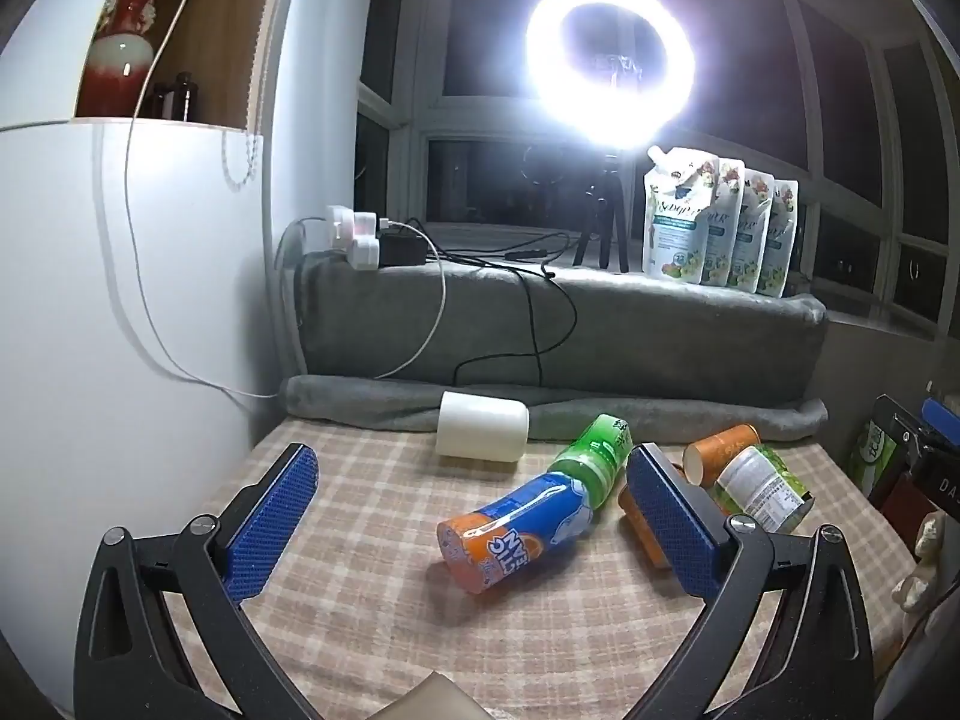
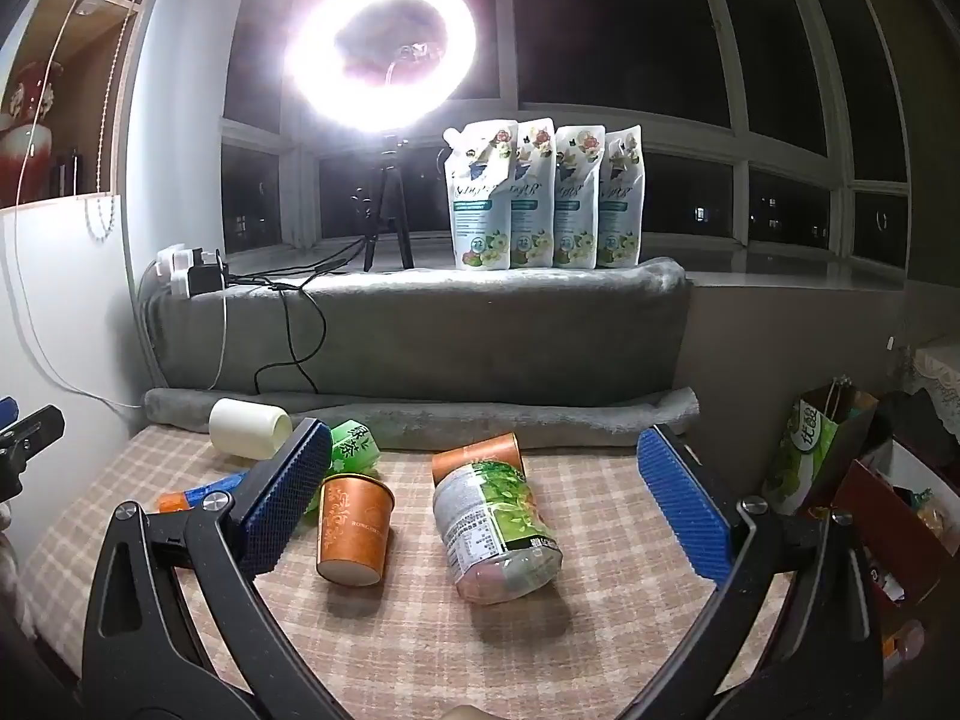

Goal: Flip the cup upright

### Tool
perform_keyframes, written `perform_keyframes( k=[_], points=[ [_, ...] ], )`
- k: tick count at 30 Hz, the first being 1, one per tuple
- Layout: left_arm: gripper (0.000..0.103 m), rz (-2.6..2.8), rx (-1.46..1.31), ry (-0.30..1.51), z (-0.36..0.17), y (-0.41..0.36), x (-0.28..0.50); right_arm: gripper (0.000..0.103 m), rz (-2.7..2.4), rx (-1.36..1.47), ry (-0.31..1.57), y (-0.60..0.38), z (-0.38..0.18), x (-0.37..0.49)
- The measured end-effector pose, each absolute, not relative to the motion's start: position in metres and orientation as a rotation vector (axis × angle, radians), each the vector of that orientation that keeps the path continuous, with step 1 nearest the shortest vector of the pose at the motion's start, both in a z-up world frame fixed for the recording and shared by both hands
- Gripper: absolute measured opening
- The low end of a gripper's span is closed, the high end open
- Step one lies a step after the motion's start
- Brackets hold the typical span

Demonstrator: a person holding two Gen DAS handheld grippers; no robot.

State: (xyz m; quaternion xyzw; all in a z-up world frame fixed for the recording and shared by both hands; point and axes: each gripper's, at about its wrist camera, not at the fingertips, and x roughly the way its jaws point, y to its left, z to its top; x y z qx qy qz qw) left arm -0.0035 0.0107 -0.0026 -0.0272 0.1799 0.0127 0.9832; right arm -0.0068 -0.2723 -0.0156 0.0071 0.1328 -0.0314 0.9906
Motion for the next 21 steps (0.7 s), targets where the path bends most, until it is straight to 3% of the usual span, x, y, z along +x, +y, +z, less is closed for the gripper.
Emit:
perform_keyframes(
  k=[21],
  points=[
    [0.102,0.018,-0.036,0.355,0.0000,0.0050,-0.0061,0.103,-0.061,0.030,0.271,-0.2758,-0.0160,-0.0078]
  ],
)
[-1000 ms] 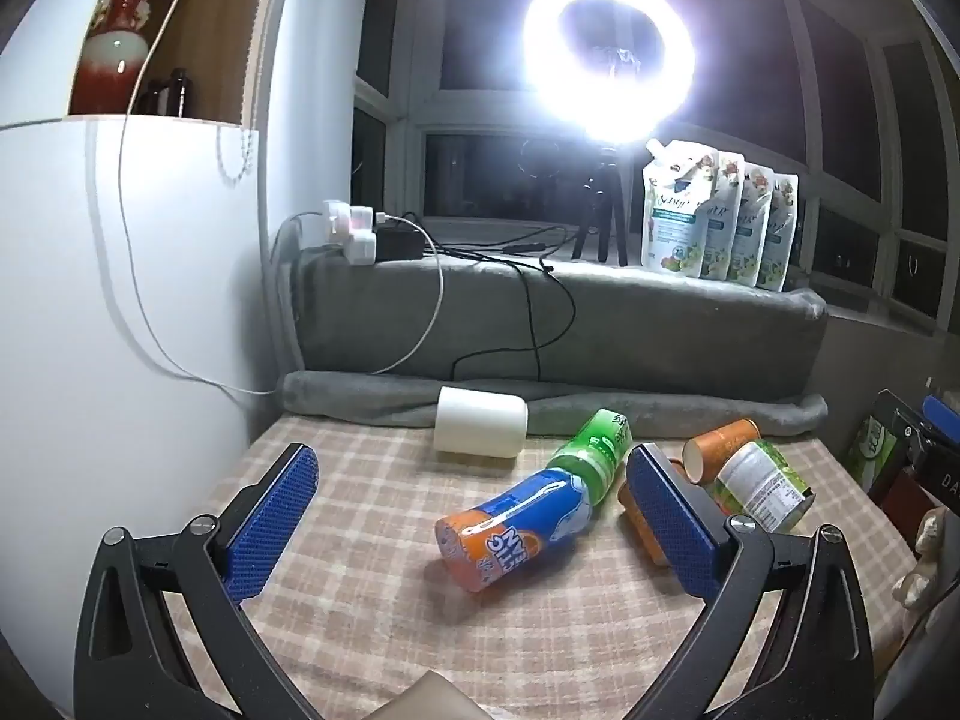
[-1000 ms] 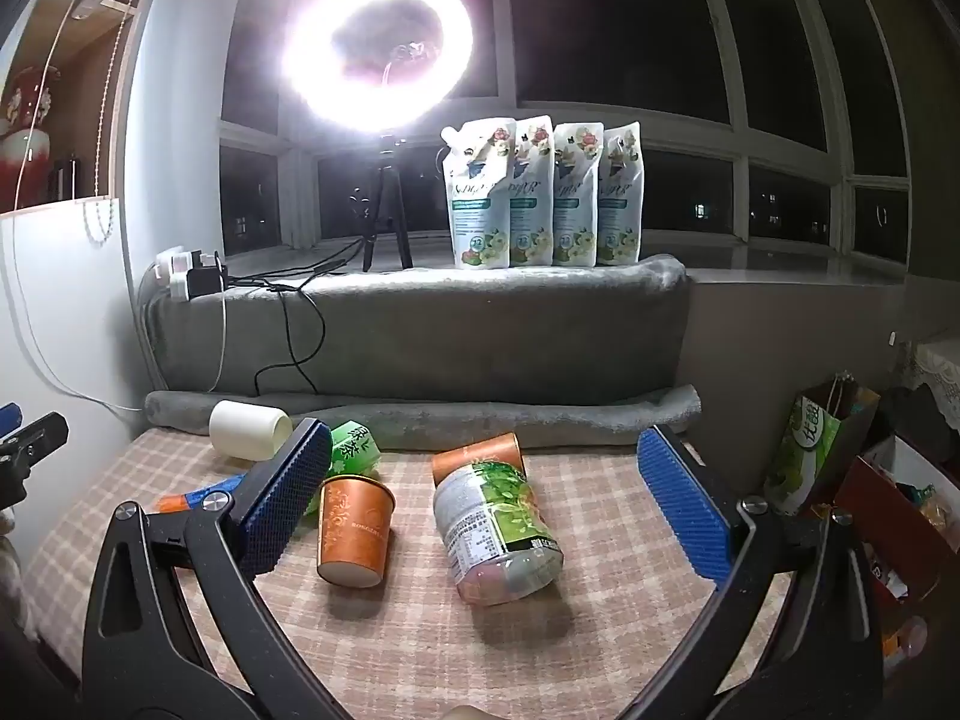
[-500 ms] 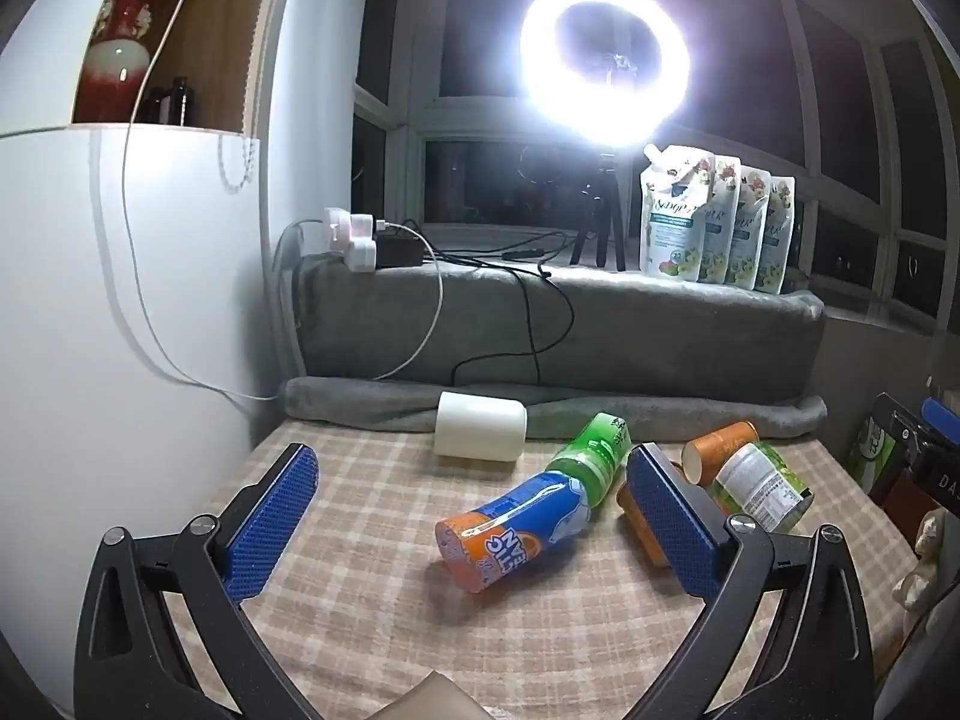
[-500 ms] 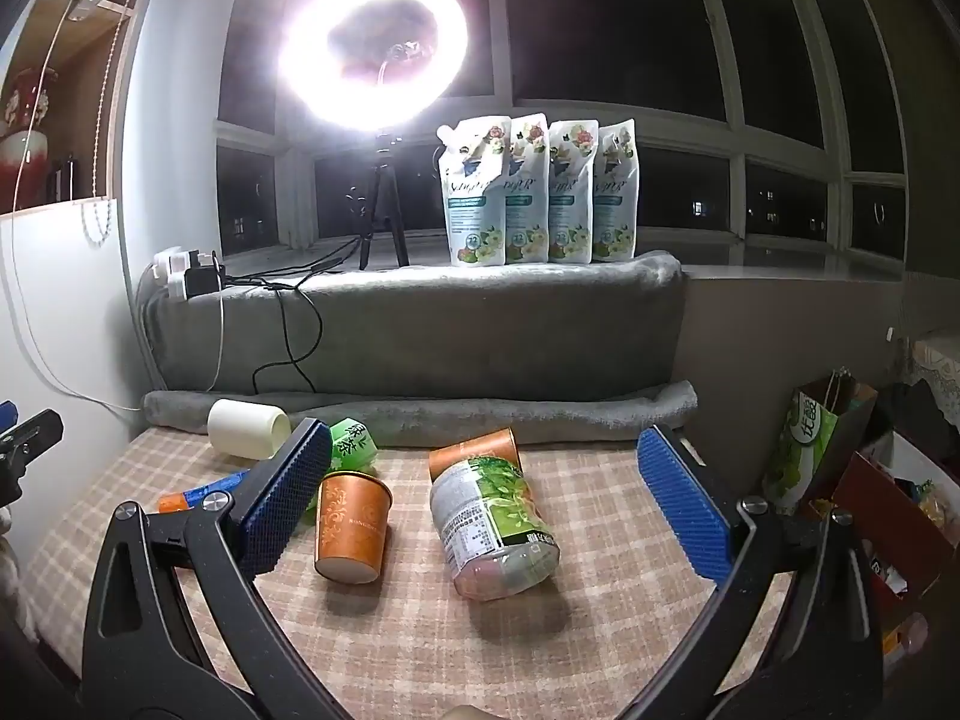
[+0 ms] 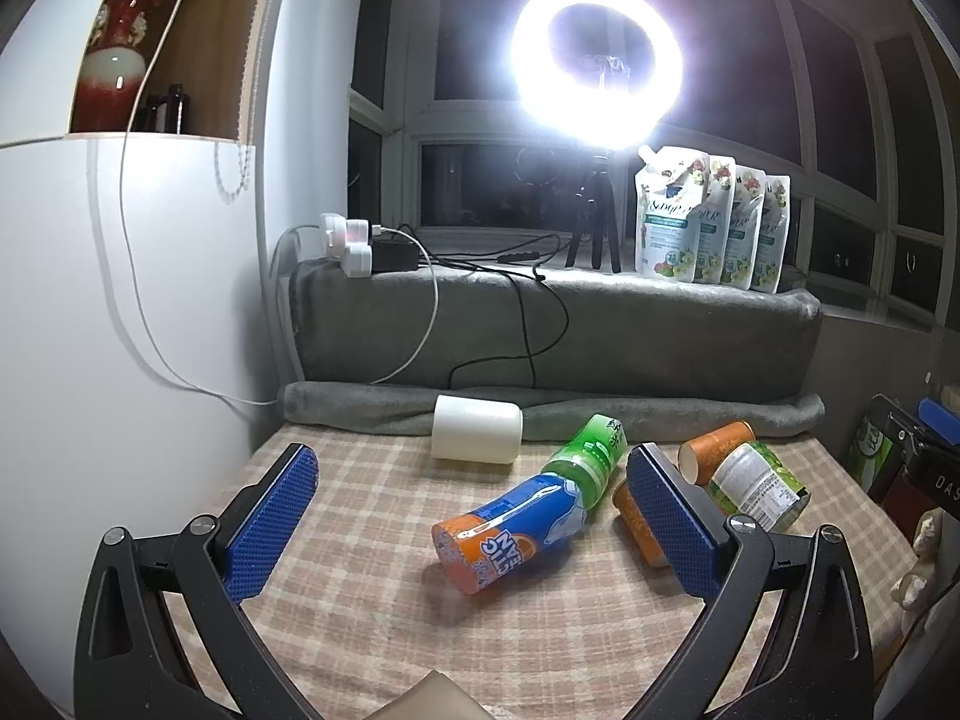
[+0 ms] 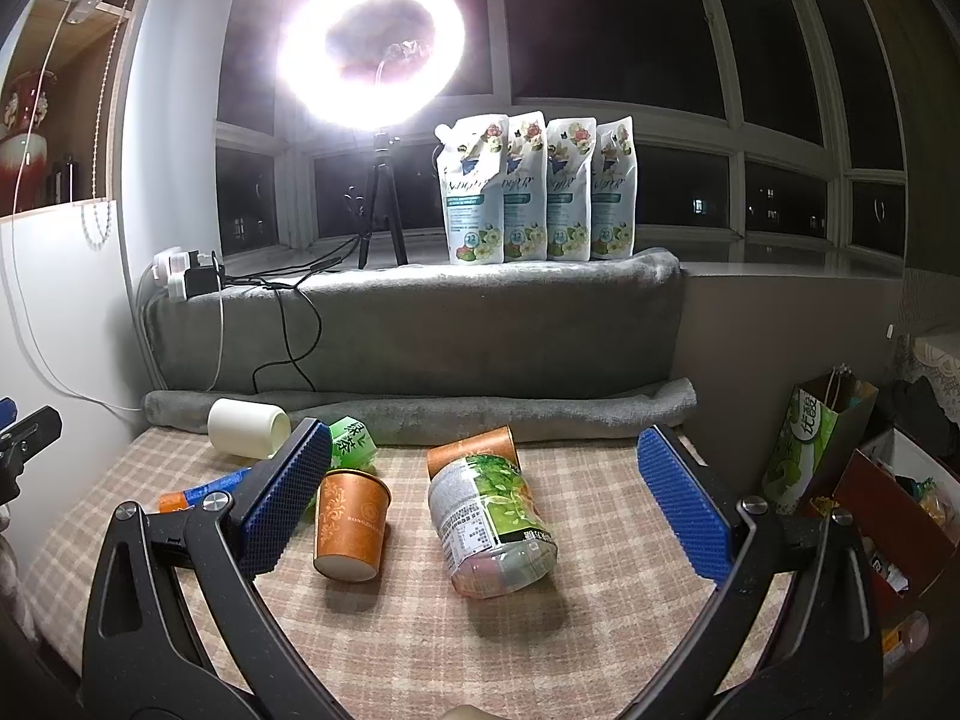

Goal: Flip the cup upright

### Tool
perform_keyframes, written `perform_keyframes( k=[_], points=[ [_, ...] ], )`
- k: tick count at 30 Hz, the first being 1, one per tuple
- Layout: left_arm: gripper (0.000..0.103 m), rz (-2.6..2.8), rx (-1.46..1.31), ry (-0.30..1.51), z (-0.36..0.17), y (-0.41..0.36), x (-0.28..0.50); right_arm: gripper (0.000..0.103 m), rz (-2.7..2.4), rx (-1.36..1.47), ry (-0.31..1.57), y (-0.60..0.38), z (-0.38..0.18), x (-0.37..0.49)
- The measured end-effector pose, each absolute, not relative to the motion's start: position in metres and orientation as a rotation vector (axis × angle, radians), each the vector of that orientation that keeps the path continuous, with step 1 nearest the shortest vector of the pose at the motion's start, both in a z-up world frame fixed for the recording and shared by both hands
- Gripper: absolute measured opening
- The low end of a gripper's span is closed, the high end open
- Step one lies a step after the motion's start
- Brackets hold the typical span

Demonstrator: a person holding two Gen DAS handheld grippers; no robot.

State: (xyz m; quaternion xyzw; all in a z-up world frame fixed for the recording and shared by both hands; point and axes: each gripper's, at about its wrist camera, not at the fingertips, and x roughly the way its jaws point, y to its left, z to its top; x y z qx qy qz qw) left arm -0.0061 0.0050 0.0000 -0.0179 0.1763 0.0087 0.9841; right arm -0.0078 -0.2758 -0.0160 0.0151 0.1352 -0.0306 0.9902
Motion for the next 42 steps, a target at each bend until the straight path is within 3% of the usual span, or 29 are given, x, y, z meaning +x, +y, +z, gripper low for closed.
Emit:
perform_keyframes(
  k=[42],
  points=[
    [0.102,0.012,-0.034,0.371,-0.0092,0.0028,-0.0006,0.103,-0.053,0.026,0.286,-0.2733,-0.0250,-0.0062]
  ],
)
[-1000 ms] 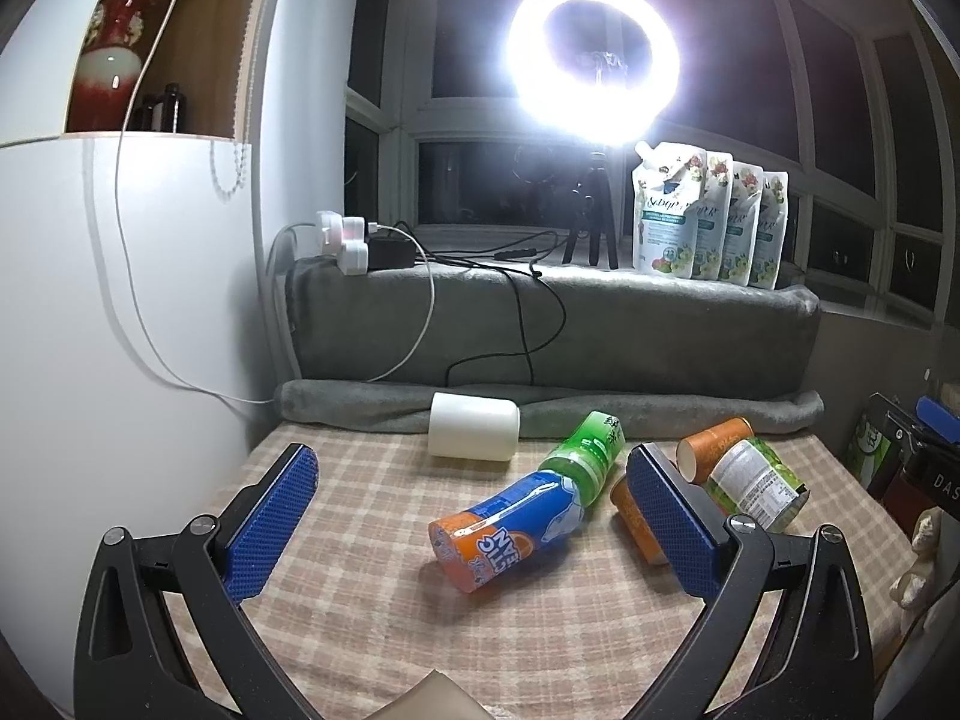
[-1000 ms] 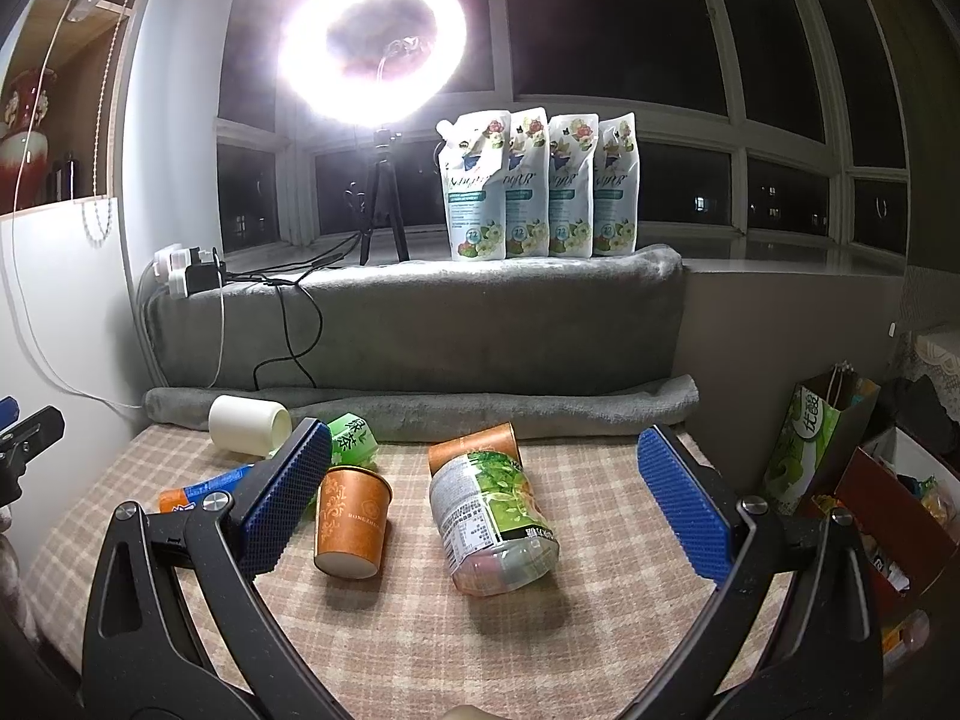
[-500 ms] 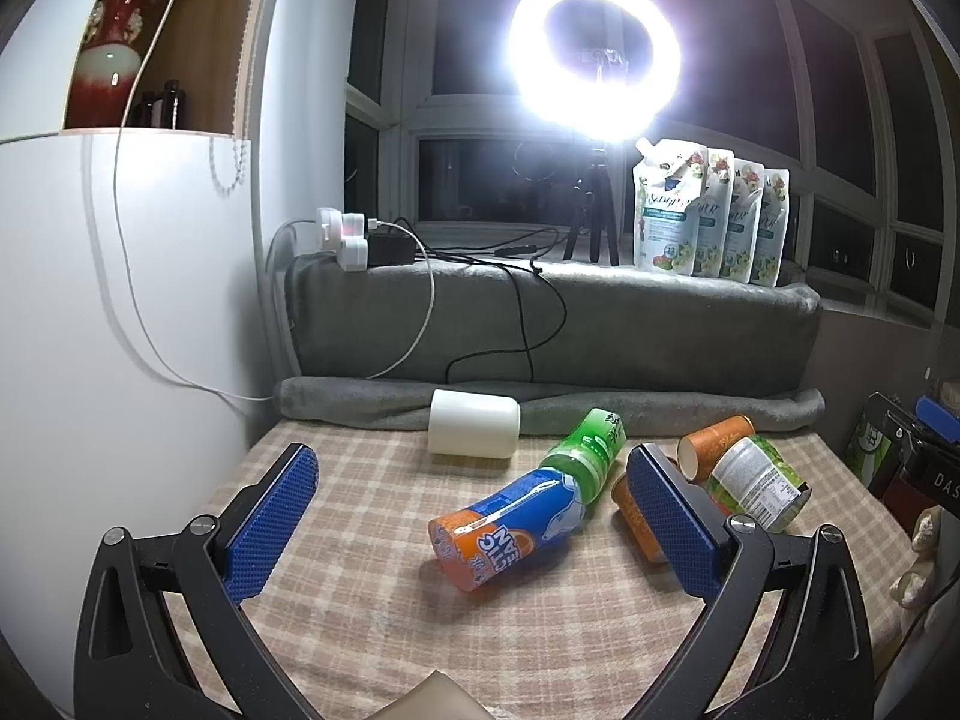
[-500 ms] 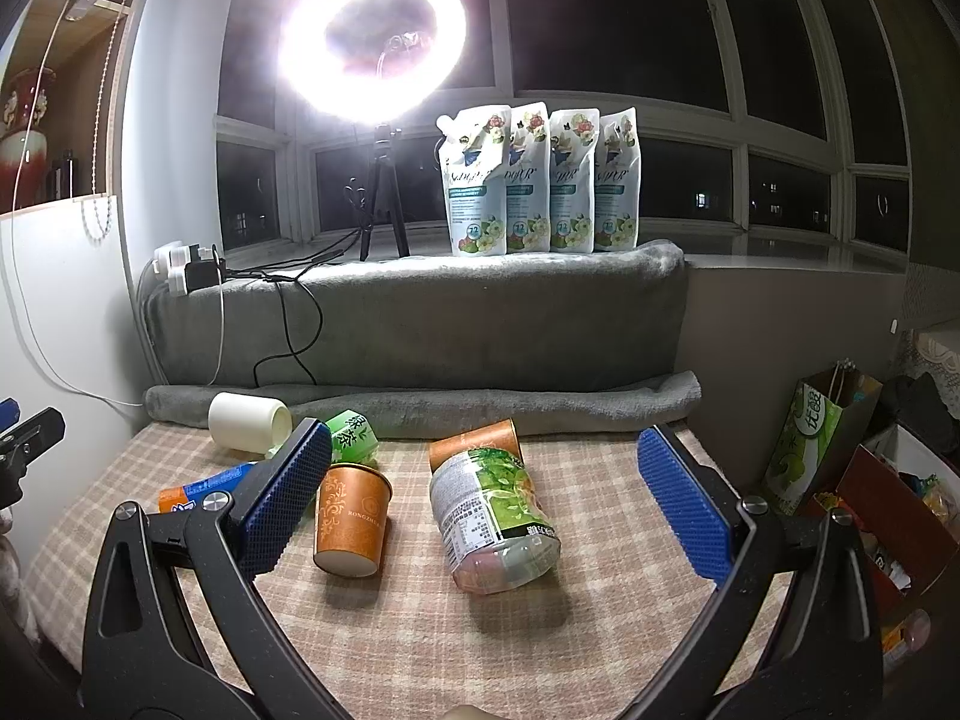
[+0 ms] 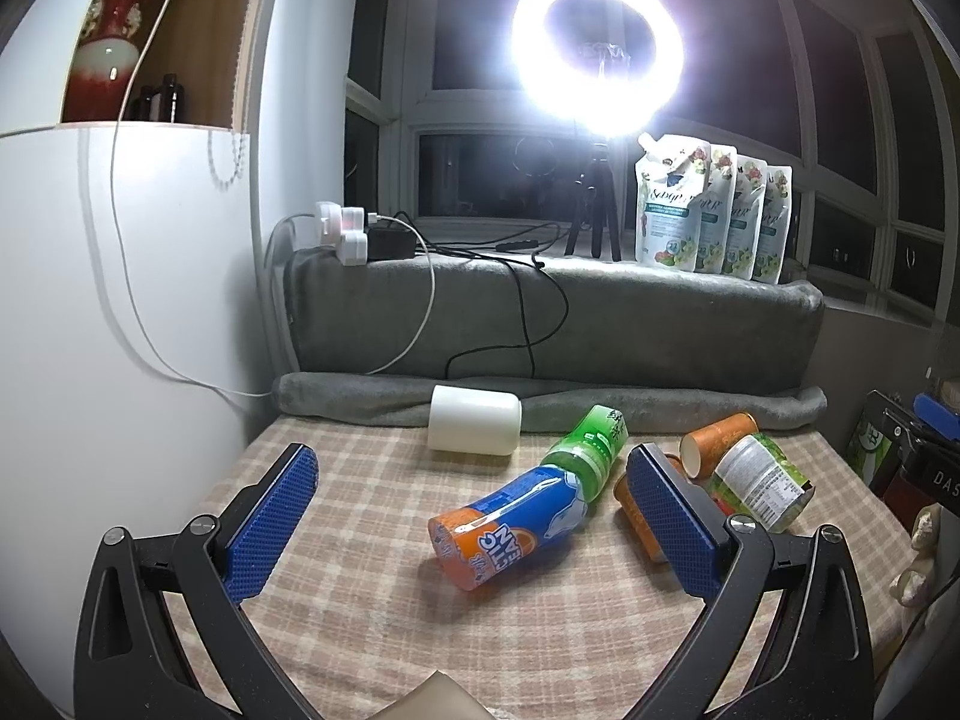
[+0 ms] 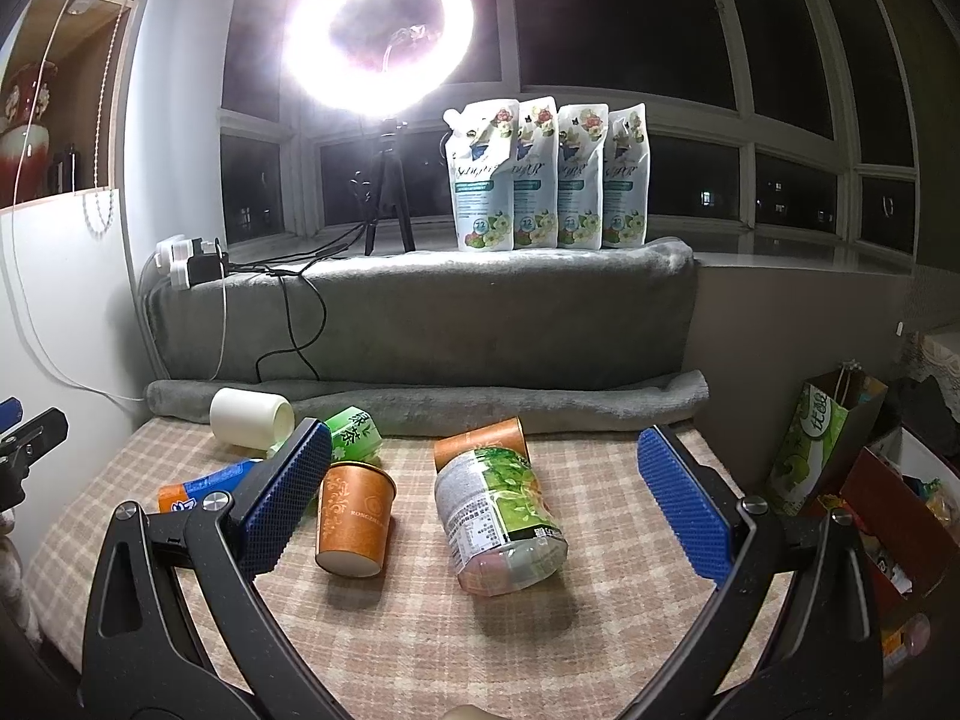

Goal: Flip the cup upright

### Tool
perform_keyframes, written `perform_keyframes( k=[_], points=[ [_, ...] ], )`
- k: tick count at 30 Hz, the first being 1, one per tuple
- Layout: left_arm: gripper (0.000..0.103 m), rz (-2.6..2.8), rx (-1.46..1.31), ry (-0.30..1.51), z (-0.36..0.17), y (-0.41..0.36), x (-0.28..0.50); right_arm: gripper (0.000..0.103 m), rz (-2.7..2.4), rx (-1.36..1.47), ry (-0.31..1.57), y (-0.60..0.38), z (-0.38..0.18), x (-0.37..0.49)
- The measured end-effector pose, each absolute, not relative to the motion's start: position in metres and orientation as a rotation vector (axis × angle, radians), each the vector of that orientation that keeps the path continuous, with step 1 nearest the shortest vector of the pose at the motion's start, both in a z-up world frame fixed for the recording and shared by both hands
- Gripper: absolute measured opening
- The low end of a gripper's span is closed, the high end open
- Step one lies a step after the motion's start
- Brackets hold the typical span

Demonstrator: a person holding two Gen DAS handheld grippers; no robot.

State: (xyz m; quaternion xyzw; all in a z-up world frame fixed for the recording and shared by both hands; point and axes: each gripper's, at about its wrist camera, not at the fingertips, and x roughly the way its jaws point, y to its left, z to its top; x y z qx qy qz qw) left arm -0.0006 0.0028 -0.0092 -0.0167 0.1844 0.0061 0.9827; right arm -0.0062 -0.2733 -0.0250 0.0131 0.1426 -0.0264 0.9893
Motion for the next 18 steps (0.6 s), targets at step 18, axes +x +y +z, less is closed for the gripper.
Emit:
perform_keyframes(
  k=[18],
  points=[
    [0.102,0.014,-0.045,0.408,-0.016,0.009,0.012,0.103,0.009,-0.018,0.348,-0.256,-0.020,0.023]
  ],
)
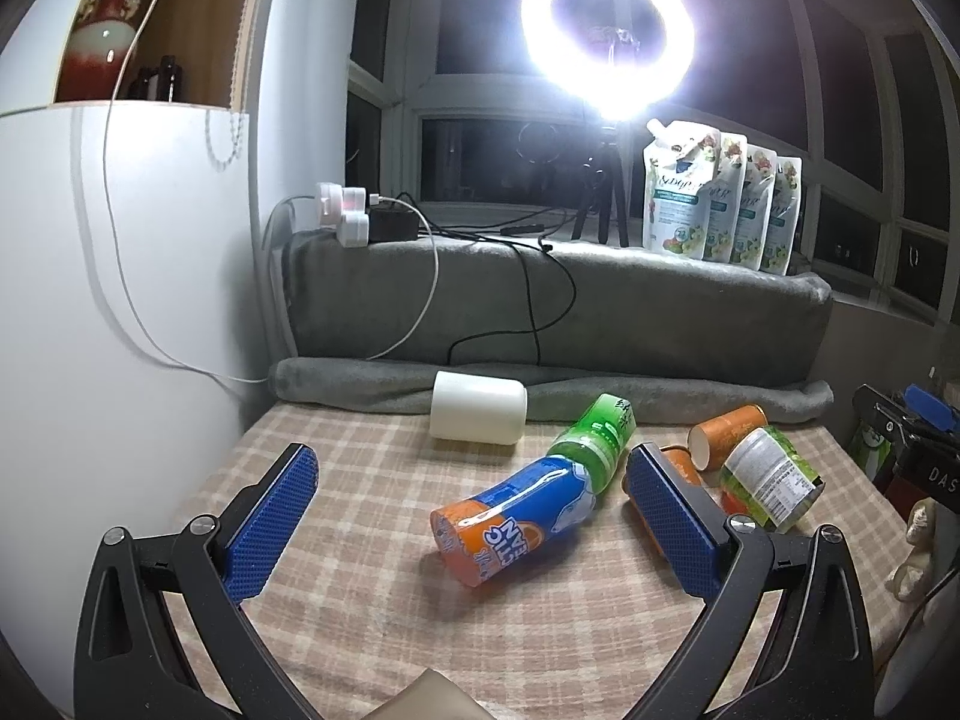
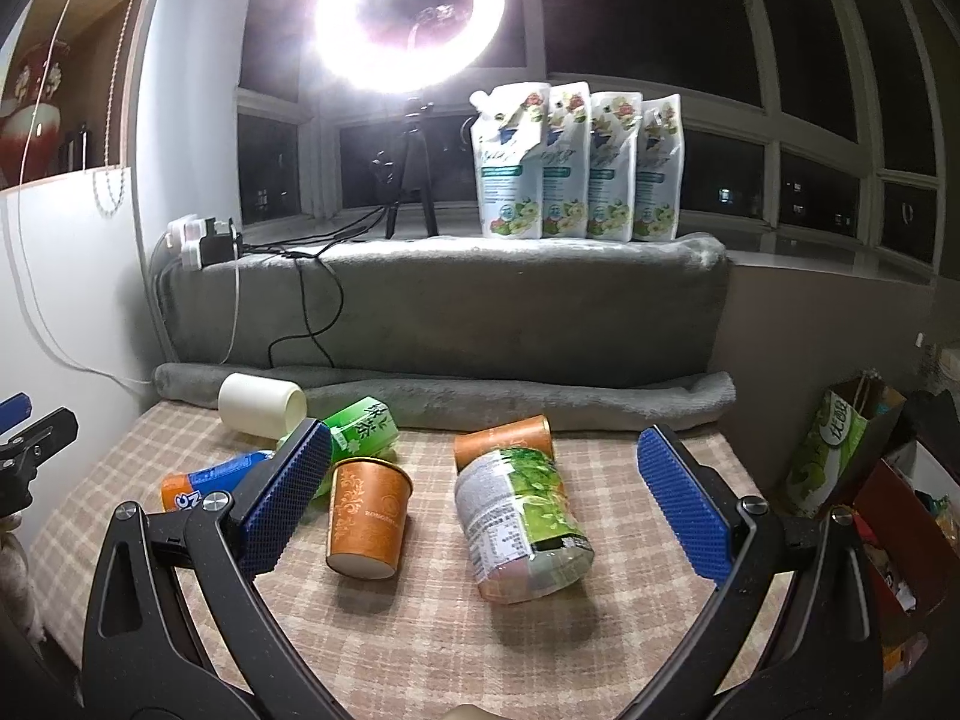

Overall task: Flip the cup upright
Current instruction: 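Move the right gripper toward the white paper cup lying on its side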

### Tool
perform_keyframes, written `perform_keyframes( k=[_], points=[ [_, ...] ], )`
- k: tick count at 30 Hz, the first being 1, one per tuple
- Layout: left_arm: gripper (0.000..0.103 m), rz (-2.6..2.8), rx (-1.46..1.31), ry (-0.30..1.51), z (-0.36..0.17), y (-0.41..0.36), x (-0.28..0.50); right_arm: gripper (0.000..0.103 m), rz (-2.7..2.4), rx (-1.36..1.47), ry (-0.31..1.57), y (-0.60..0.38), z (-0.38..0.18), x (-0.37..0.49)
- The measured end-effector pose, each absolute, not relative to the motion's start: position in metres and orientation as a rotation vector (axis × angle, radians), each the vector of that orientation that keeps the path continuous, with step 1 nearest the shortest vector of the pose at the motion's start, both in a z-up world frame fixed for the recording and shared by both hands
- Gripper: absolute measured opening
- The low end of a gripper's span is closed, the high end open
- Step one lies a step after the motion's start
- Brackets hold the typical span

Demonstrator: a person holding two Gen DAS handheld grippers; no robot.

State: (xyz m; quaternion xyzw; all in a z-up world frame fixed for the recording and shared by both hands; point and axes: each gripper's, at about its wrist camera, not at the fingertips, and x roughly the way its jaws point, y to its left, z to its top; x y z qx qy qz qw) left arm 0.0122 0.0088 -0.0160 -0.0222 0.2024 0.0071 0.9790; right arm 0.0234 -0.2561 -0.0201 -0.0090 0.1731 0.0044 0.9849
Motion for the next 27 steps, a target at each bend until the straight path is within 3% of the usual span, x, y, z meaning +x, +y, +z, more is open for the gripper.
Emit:
perform_keyframes(
  k=[27],
  points=[
    [0.102,0.060,-0.099,0.530,-0.049,0.053,0.040,0.103,0.420,-0.404,0.561,-0.128,-0.027,0.148]
  ],
)
